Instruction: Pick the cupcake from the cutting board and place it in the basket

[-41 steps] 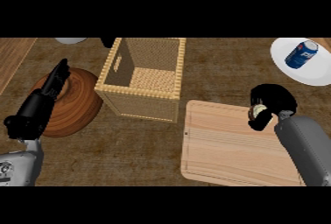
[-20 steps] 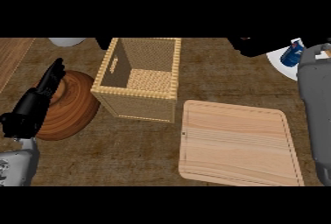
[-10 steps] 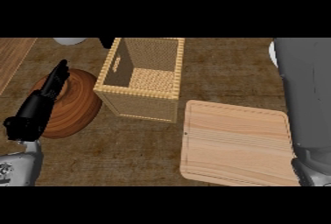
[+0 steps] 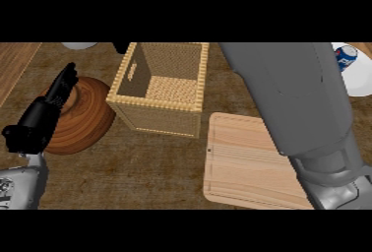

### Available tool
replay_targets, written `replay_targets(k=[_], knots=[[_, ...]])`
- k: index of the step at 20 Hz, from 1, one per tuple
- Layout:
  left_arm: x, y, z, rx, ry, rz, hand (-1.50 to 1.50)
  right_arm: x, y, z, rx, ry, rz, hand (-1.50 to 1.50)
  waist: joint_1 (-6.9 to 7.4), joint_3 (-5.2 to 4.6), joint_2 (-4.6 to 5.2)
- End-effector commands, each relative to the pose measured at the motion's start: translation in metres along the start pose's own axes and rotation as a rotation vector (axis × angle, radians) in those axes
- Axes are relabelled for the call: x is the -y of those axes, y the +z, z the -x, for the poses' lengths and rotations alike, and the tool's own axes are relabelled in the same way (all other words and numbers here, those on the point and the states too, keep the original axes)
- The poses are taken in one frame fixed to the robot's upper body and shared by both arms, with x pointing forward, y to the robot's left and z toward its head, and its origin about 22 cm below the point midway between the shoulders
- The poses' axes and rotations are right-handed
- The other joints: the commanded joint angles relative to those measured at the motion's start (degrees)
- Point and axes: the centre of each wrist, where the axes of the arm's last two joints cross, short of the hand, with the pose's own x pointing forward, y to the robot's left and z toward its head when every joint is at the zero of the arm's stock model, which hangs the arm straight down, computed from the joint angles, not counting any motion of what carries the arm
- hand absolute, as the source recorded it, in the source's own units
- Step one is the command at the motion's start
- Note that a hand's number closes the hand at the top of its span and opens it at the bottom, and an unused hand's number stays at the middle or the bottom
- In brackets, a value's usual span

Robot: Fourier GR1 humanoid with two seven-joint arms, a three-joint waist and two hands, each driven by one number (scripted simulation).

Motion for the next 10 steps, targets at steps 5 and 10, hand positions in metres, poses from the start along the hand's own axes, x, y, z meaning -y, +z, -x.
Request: replay_targets(k=[5,10], knots=[[0.010,0.003,-0.002,0.006,0.001,-0.006,0.00,-0.038,-0.021,-0.003,-0.122,0.062,-0.151,1.50,0.02,0.03,0.06],[0.018,0.000,-0.004,-0.002,-0.009,-0.001,0.00,-0.042,-0.025,0.006,-0.180,0.306,-0.131,1.50,-0.36,0.04,0.07]])
